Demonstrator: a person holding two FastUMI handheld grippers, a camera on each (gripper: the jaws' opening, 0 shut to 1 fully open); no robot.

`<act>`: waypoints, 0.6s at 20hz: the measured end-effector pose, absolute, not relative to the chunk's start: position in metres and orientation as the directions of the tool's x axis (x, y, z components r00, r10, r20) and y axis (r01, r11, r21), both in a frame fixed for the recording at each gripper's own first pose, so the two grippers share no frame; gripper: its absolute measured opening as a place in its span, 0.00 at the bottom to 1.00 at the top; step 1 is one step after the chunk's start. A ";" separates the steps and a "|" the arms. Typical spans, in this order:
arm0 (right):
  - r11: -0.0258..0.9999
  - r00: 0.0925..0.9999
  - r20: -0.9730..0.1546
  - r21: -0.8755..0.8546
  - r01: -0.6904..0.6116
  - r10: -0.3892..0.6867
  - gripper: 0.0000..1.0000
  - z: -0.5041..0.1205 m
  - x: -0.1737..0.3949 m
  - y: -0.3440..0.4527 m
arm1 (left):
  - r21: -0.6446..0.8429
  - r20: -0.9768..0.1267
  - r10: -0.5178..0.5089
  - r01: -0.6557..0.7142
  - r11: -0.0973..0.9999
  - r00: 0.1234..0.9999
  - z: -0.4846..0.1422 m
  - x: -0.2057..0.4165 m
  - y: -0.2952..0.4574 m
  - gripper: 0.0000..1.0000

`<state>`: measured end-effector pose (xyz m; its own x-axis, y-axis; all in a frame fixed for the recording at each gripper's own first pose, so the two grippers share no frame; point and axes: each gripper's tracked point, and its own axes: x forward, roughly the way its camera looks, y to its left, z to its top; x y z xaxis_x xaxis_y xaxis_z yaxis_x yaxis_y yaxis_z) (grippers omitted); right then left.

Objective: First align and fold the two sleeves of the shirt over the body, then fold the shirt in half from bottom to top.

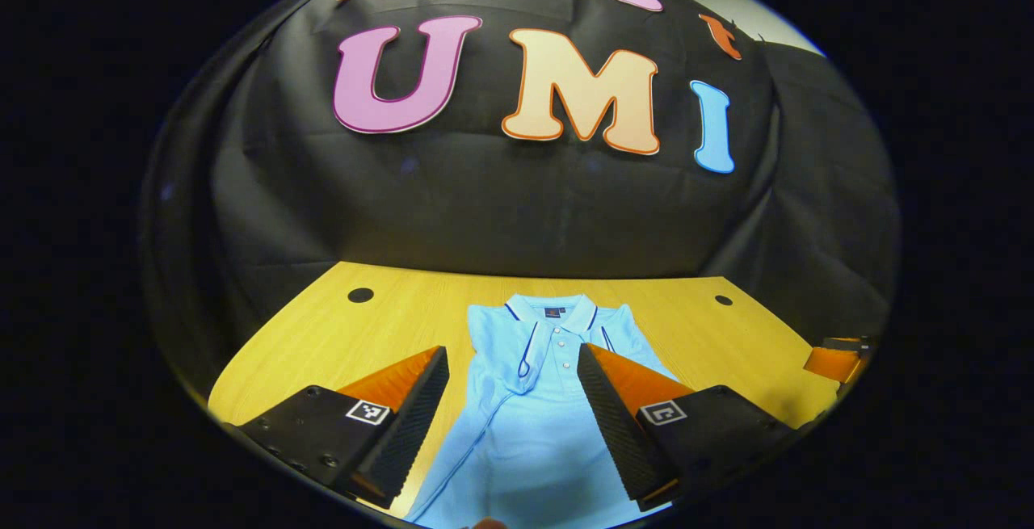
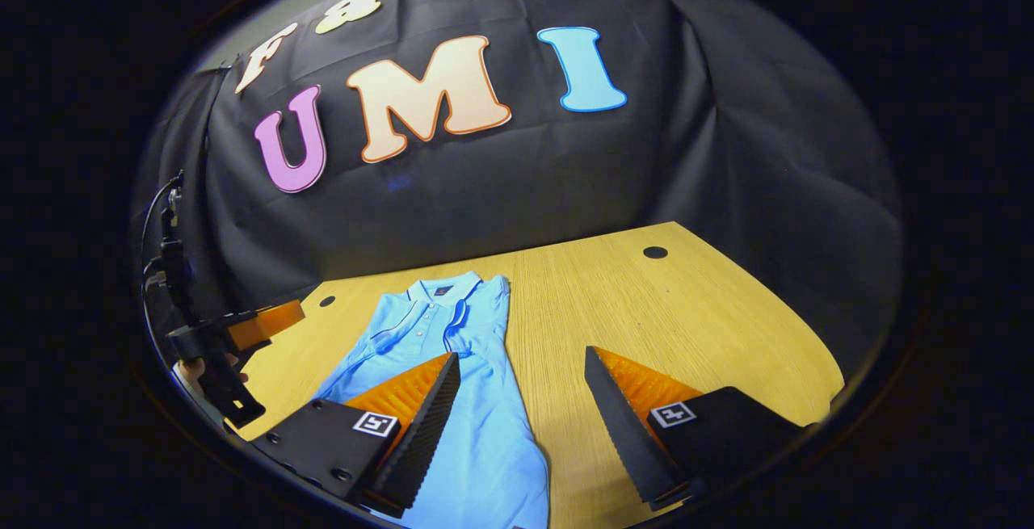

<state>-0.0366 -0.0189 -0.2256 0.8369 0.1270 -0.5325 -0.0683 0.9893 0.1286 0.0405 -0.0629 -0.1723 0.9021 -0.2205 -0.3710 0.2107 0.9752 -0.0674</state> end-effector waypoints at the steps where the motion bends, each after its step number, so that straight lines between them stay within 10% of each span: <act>1: 0.990 0.837 -0.531 0.120 -0.077 0.129 0.97 -0.224 -0.044 -0.017 | -0.056 -0.369 -0.217 0.211 0.976 0.904 -0.170 0.031 -0.054 0.96; 12: 0.984 0.778 -0.605 0.055 -0.171 0.169 0.98 -0.258 -0.140 -0.008 | -0.006 -0.495 -0.211 0.239 0.971 0.843 -0.213 -0.087 -0.009 0.96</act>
